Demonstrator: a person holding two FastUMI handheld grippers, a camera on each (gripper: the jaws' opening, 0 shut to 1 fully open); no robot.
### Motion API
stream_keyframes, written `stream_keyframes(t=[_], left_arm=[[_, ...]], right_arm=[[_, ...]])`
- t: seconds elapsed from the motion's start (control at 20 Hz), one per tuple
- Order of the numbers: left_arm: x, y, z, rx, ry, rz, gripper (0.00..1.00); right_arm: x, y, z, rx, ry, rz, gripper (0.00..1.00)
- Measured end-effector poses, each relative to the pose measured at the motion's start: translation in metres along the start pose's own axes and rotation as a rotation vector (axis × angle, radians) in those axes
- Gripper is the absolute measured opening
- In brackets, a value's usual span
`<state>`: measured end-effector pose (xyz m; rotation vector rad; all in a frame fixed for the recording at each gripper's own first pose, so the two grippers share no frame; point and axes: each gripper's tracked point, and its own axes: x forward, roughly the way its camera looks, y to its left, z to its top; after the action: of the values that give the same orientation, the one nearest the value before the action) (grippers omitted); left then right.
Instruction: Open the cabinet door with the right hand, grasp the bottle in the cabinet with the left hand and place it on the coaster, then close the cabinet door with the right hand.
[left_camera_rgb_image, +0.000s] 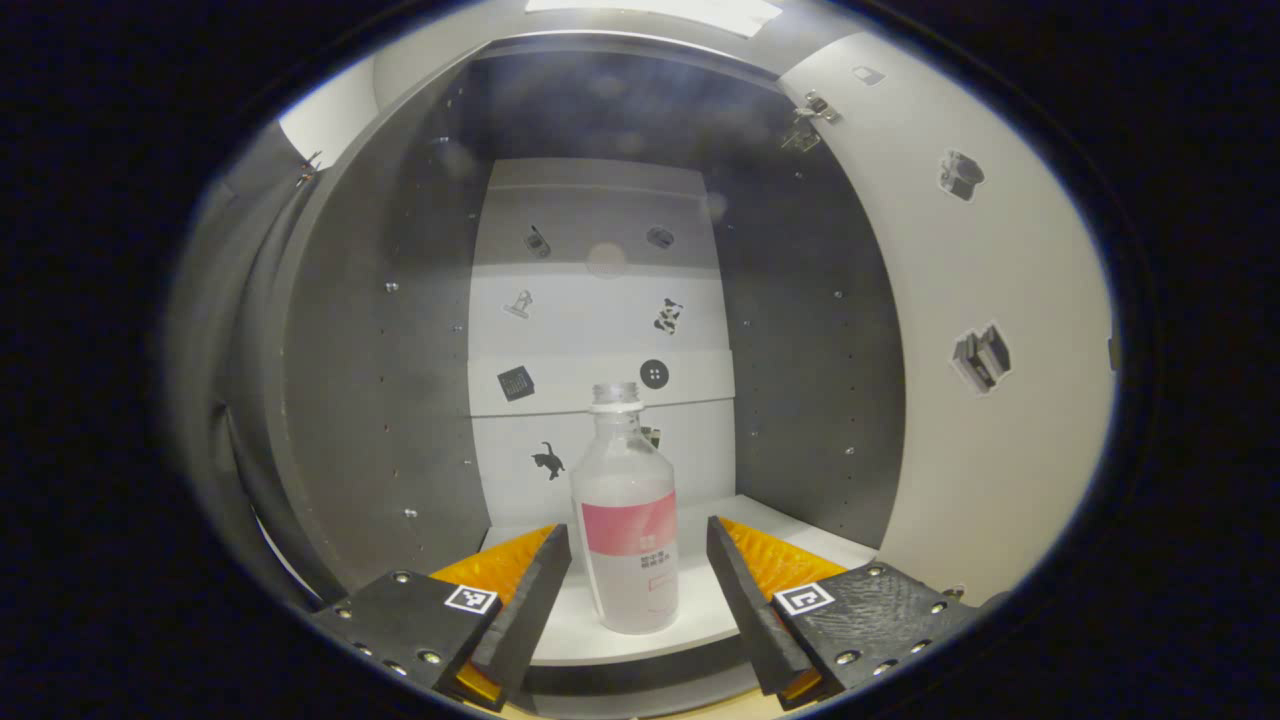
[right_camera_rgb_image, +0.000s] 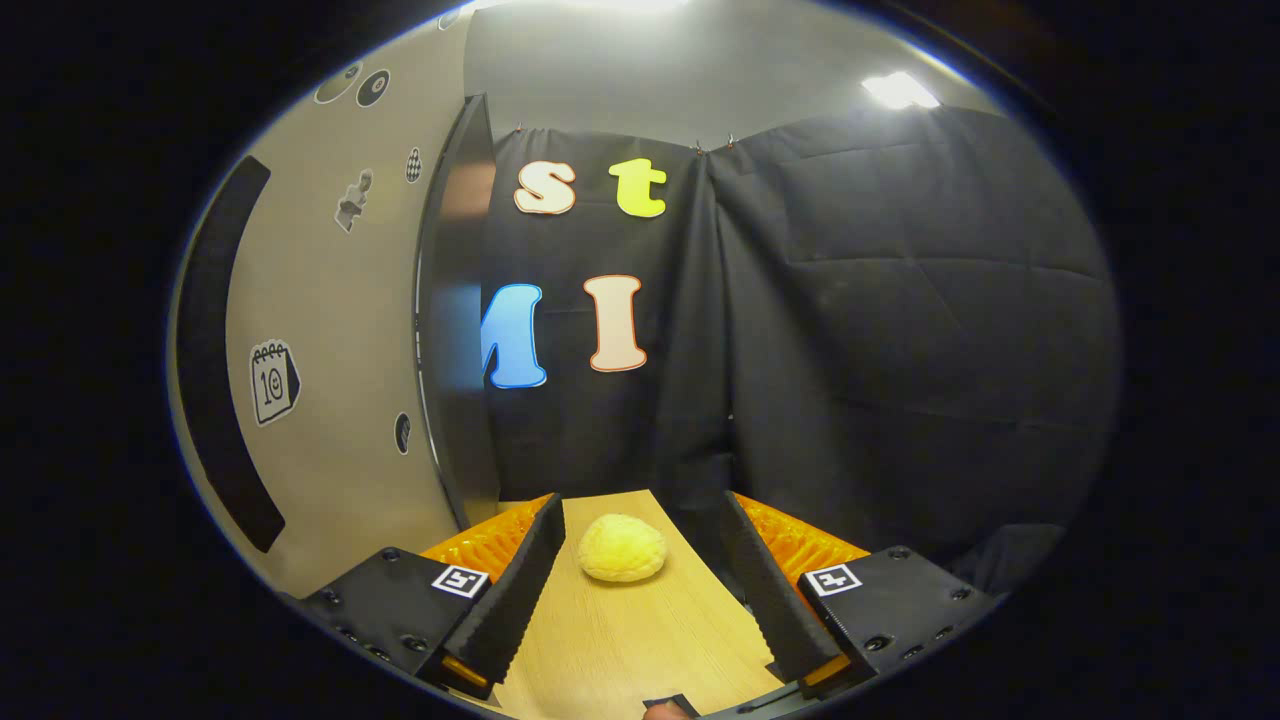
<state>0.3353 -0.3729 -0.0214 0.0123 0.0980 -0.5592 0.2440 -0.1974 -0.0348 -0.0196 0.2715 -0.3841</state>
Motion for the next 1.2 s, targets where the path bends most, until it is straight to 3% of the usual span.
stream_keyframes(t=[0.1, 0.15, 0.2, 0.25, 0.4, 0.6, 0.65, 0.85, 1.2], left_arm=[[0.012, 0.005, -0.006, 0.013, 0.008, 0.003, 0.82], [0.016, 0.008, -0.008, 0.02, 0.011, 0.005, 0.82], [0.019, 0.008, -0.01, 0.022, 0.011, 0.002, 0.82], [0.024, 0.008, -0.011, 0.019, 0.008, 0.0, 0.82], [0.029, 0.009, -0.016, 0.024, 0.02, 0.003, 0.85], [0.025, 0.006, -0.013, 0.004, 0.017, -0.002, 0.75], [0.023, 0.007, -0.011, -0.004, 0.011, 0.001, 0.77], [-0.004, 0.012, 0.005, 0.008, -0.017, 0.021, 0.72], [-0.066, 0.03, 0.02, 0.004, -0.038, 0.106, 0.72]], right_arm=[[0.0, -0.001, -0.002, -0.003, 0.005, -0.017, 0.99], [0.001, -0.001, -0.002, -0.003, 0.007, -0.023, 0.94], [0.001, -0.002, -0.003, -0.004, 0.011, -0.026, 0.99], [0.001, -0.002, -0.003, -0.004, 0.014, -0.029, 0.94], [0.002, -0.003, -0.005, -0.002, 0.015, -0.029, 0.99], [0.0, -0.004, -0.005, -0.002, 0.011, -0.013, 0.99], [0.0, -0.003, -0.004, -0.001, 0.008, -0.007, 0.99], [0.001, -0.007, -0.003, 0.007, 0.004, 0.018, 0.99], [-0.001, -0.011, 0.001, 0.02, -0.013, 0.089, 0.99]])
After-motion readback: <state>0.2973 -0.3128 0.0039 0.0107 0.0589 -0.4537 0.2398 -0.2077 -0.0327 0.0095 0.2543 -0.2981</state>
